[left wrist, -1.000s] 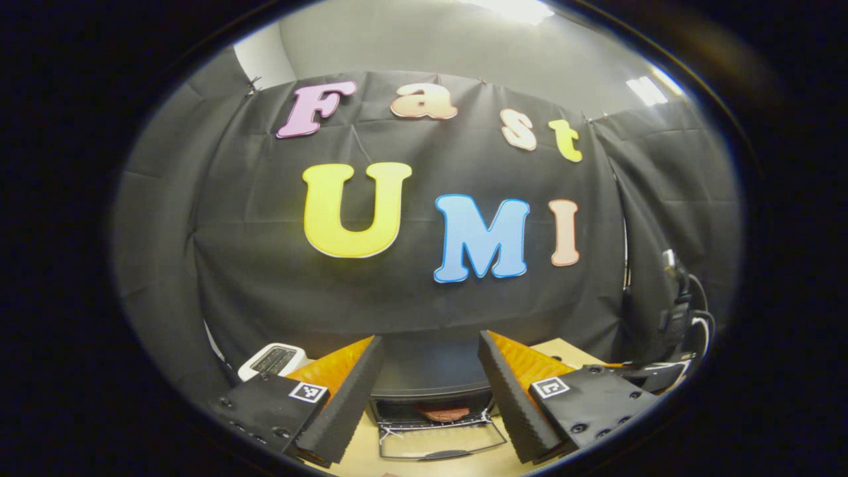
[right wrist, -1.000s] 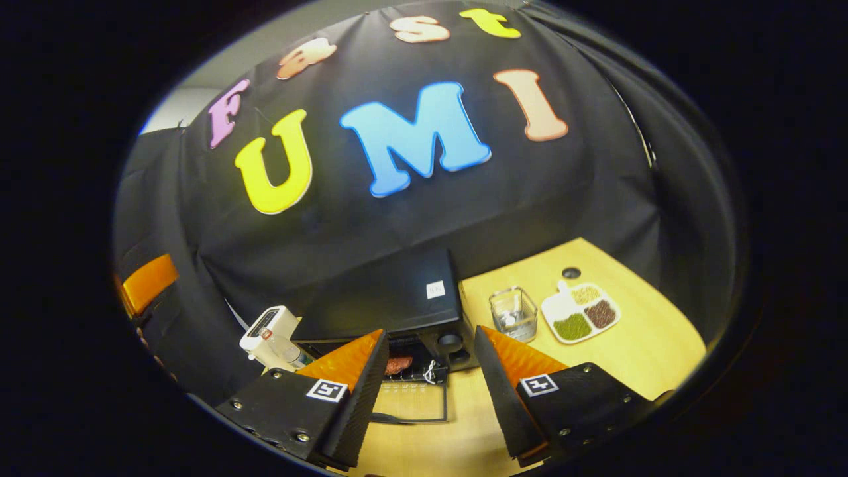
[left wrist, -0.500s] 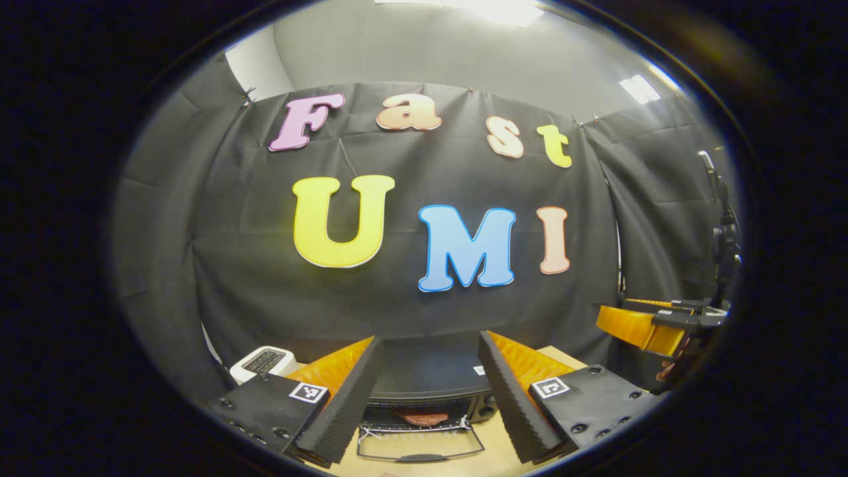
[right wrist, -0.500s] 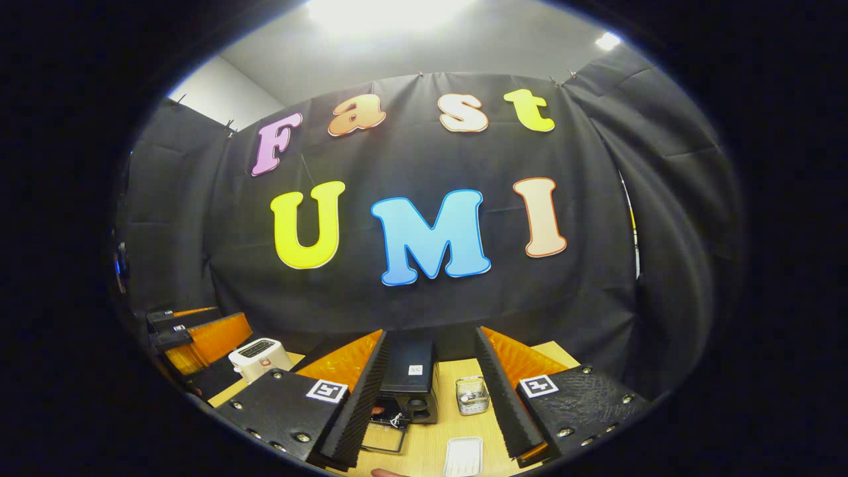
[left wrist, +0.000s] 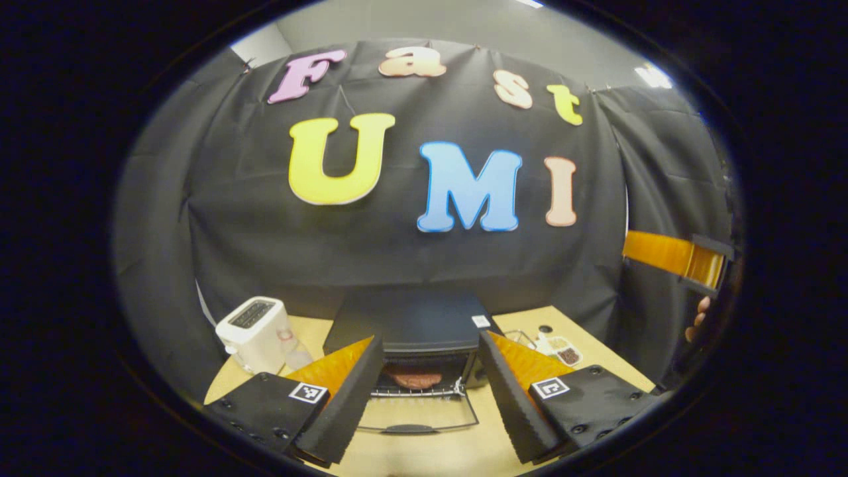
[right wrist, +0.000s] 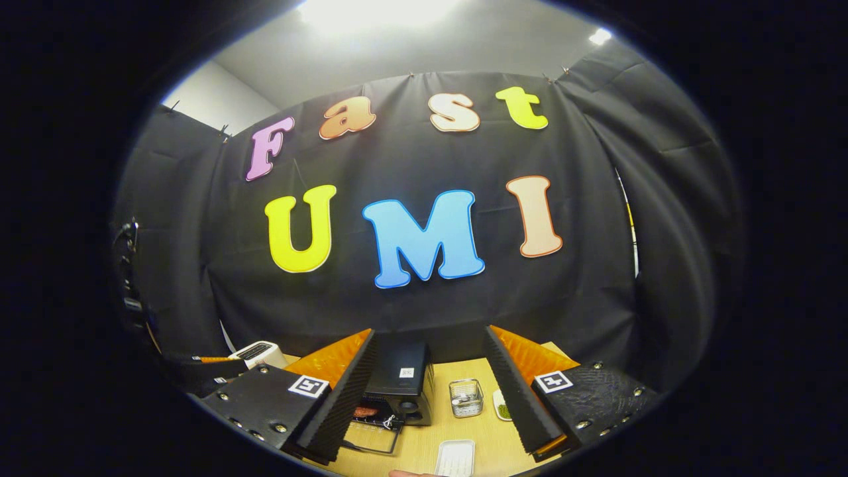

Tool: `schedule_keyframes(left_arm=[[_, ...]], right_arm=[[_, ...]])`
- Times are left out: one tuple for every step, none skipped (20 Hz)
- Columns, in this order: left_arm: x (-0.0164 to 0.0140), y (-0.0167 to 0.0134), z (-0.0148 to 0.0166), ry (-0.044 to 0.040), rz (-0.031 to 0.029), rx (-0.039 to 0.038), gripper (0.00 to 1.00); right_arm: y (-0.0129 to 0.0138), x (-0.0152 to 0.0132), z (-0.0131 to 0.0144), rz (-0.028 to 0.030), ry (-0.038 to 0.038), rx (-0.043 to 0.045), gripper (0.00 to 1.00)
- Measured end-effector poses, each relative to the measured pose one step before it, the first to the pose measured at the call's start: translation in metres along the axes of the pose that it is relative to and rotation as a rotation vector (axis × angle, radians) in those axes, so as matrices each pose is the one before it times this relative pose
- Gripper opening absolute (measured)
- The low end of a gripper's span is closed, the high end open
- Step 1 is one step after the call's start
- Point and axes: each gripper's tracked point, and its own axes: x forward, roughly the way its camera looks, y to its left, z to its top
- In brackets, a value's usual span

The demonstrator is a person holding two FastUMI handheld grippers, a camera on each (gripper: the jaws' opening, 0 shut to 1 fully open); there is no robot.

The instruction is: Open the electric oven with the left hand, put the food in, and close the electric oven.

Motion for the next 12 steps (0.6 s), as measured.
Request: schedule_keyframes(left_arm=[[0.00365,0.00293,-0.01749,0.04742,0.00838,-0.0043,0.95],[0.00611,0.00126,-0.0151,0.03728,0.00363,-0.0068,0.91],[0.00632,0.00006,-0.01554,0.04249,0.00012,-0.00721,1.0],[0.00585,0.00014,-0.01708,0.04694,-0.00042,-0.00454,1.0],[0.00607,0.0015,-0.01831,0.04555,0.00029,-0.00144,1.0],[0.00531,0.00225,-0.01648,0.03972,0.0014,-0.00331,1.0],[0.00315,0.00296,-0.01139,0.03353,-0.00029,-0.00287,0.96],[0.00501,0.003,-0.0114,0.03027,0.00477,-0.00338,1.0],[0.00689,0.00346,-0.01056,0.03132,0.00444,-0.00189,0.96],[0.00799,0.00334,-0.01058,0.03296,0.00444,0.00186,0.96],[0.00702,0.00381,-0.01212,0.03776,0.01057,0.00396,0.97],[0.00742,0.00473,-0.01404,0.04887,0.0135,0.00464,0.97]], right_arm=[[-0.00187,0.00162,-0.0007,-0.00074,0.0026,0.00113,0.98],[-0.00154,0.00149,-0.00091,0.00091,0.0029,0.0001,0.98],[-0.00233,0.00133,-0.00123,-0.00178,0.00449,-0.00113,0.98],[-0.00267,0.00062,-0.00084,-0.00131,0.00441,0.00044,0.98],[-0.00266,0.0007,-0.00141,-0.00137,0.00627,0.00427,0.98],[-0.00226,0.00164,-0.0018,0.00023,0.00496,0.00533,0.97],[-0.00212,0.00127,-0.00133,0.00184,0.00422,0.00593,0.98],[-0.00301,0.00025,-0.0019,-0.00145,0.00469,0.00165,0.98],[-0.00509,0.0002,-0.00214,-0.0088,0.0059,-0.00095,0.98],[-0.00543,0.00164,-0.00089,-0.0101,0.00426,0.00096,0.98],[-0.00431,0.00193,-0.00171,-0.00997,0.00418,0.00456,0.98],[-0.00349,0.00064,-0.0035,-0.00914,0.00853,0.00513,0.98]])
